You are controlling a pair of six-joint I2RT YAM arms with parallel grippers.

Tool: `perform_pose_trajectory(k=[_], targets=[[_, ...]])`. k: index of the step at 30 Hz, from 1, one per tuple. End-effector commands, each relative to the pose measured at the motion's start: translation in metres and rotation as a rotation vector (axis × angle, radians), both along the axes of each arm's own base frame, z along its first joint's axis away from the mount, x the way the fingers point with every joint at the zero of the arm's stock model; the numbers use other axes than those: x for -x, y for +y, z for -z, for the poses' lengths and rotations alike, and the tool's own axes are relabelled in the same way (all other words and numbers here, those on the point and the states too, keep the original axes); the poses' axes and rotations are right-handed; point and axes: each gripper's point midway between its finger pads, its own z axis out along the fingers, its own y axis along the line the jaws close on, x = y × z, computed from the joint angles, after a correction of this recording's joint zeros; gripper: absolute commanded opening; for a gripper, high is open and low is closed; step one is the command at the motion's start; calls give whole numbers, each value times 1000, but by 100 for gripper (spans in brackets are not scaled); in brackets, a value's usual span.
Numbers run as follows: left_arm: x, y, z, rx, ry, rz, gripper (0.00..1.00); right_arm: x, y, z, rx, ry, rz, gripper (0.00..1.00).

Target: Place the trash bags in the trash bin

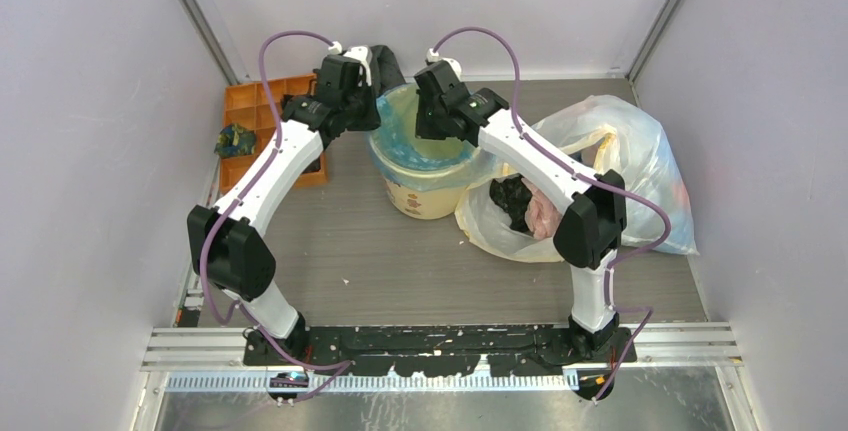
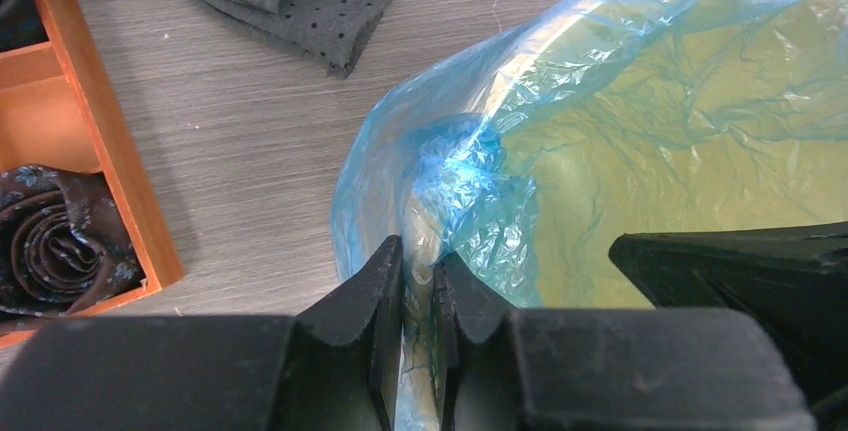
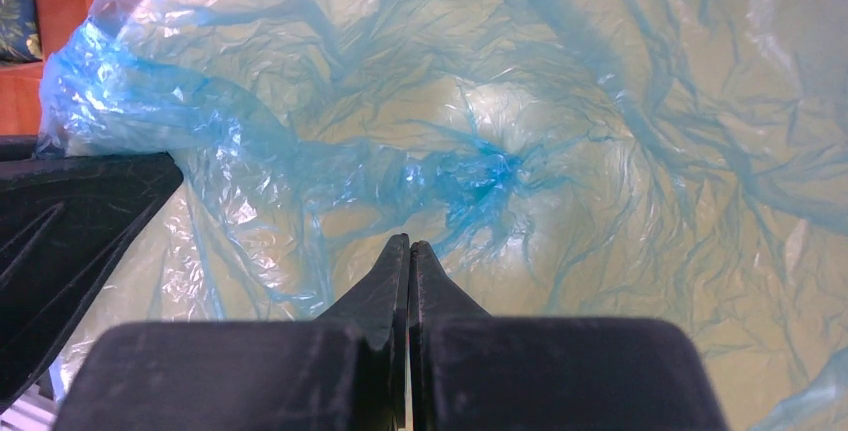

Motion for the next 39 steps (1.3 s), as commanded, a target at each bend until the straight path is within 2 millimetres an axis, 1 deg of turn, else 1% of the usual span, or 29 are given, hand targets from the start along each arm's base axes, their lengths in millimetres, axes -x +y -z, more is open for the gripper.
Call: perform_pose_trajectory(k=[1,5,8,11,16,19,20,21,24,25,29,32,34,37,39], targets=[[-8,-6,-43,66,-124,22,23,3,4,-34,-65,-48,-13,1],[-8,-6,-50,71,-136,23,42,6,3,-43,-77,-56,-18,1],[-8,-6,-57,75,-152,22,54,9,2,-51,-86,-67,-22,1],[-7,-4,-64,73,-168,15,62,11,1,-57,-96,-73,-28,1],[-4,2,-74,63,-195,1,72,15,-3,-67,-107,-88,-28,1],[-1,7,-84,56,-216,-8,88,17,-4,-73,-114,-99,-30,1],[0,8,-87,54,-224,-11,97,18,-5,-76,-117,-105,-29,1],[2,10,-92,53,-235,-13,100,19,-7,-79,-118,-110,-30,1],[8,12,-105,60,-257,-11,100,22,-10,-91,-131,-133,-30,1],[10,12,-107,65,-259,-9,100,24,-11,-94,-135,-139,-32,3],[23,10,-117,99,-266,16,100,31,-21,-113,-149,-176,-27,15],[36,11,-121,117,-266,30,100,40,-31,-126,-160,-206,-21,32],[49,9,-125,139,-261,59,100,48,-40,-138,-173,-232,-15,47],[67,11,-126,155,-257,80,100,59,-53,-148,-186,-256,-1,68],[81,11,-126,172,-252,100,100,67,-62,-153,-196,-269,11,78]])
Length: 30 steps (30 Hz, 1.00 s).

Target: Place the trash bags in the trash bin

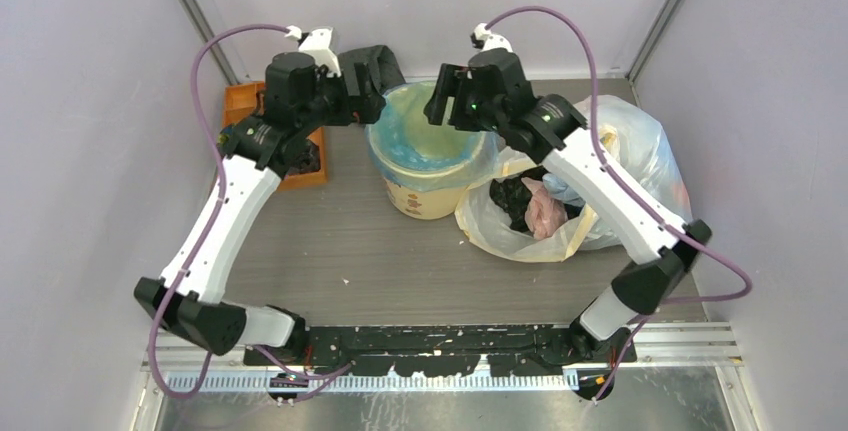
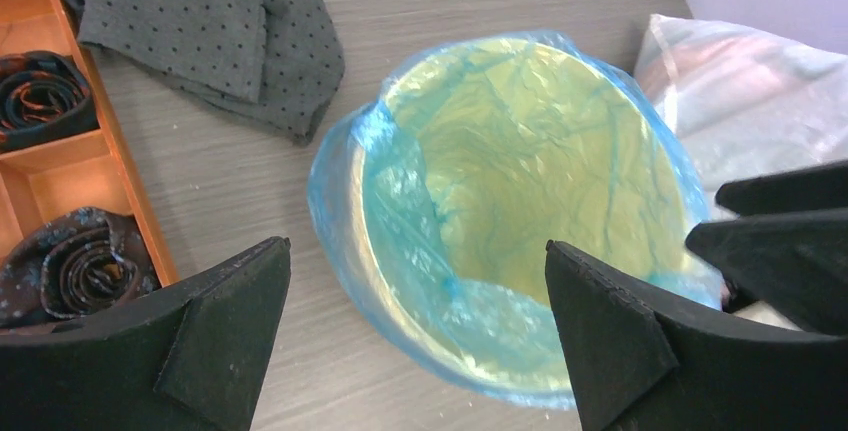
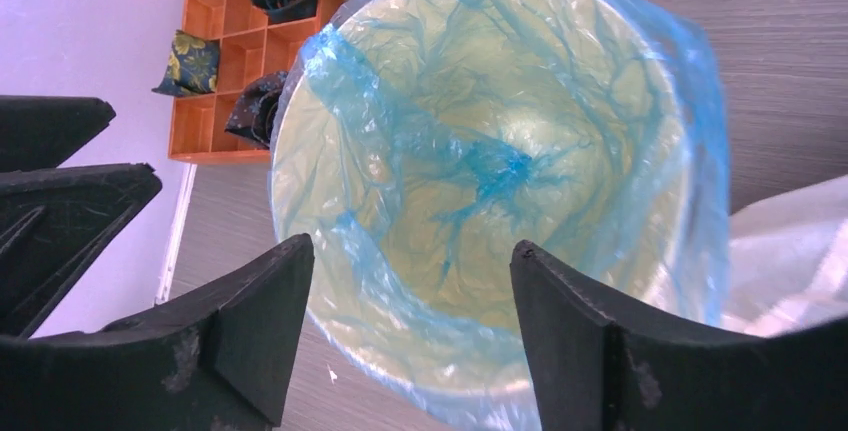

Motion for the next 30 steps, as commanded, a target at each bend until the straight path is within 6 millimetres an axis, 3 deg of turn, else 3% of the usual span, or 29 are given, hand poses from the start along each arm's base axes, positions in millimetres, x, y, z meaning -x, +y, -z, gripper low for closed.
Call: perform_pose_trajectory(k=[1,5,11,22,30], targets=[[37,-1,-10,48,-8,64,100,19,-25,-38,-56,-96,36,82],[63,0,2,56,7,100,100,37,-46,-45,-74,-117,68,99],[94,11,30,53,31,111,100,62,-73,-43,-123,-145,110,100],[120,10,58,94,73,146,100,109,-126,-32,-171,-183,179,100],[123,19,50,92,7,118,100,127,-150,-16,-162,-186,220,100]])
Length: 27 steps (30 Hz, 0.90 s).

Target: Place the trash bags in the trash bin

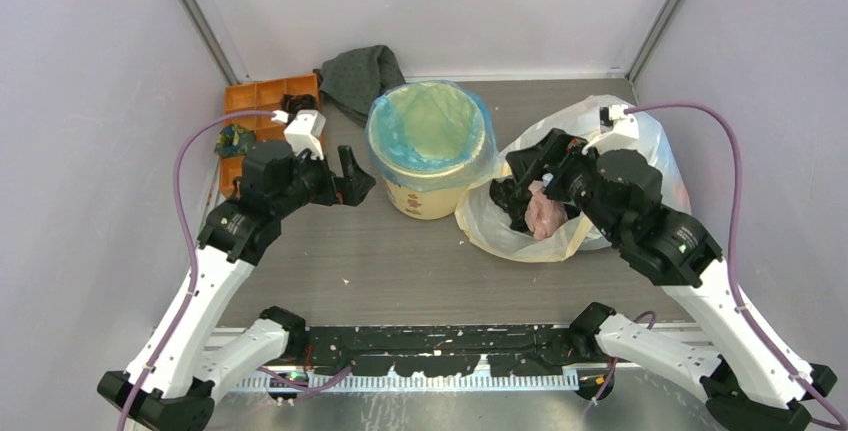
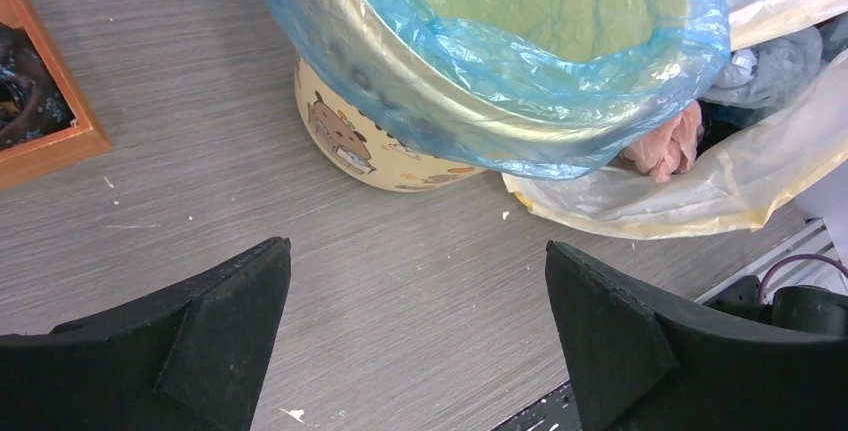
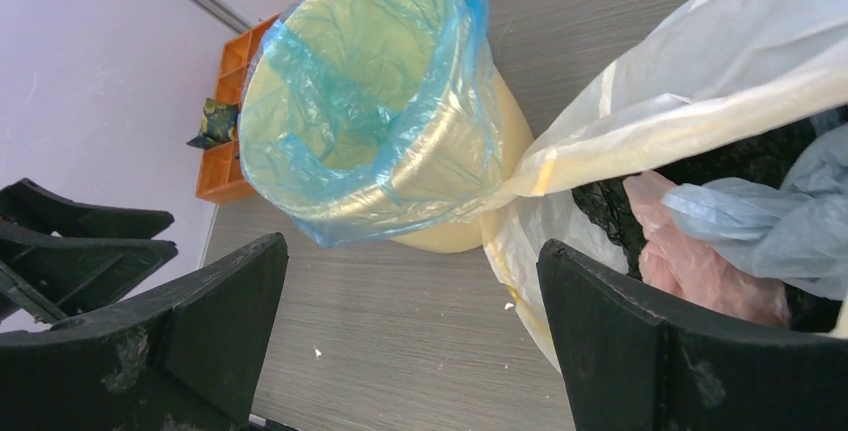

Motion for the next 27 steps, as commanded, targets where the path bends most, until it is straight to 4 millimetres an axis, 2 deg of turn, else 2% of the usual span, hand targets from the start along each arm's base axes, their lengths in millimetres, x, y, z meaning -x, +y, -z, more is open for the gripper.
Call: perform_pose_trajectory(k=[1,12,27], targets=[[-3,0,-23,29,-90,-5,100,1,-9,8,-6,-1,45,100],[-10,1,1,-26,-51,0,100,-2,-2,13,-9,2,25,100],[-8,-3,4,-21,-40,21,100,-12,9,22,-3,22,15,100]])
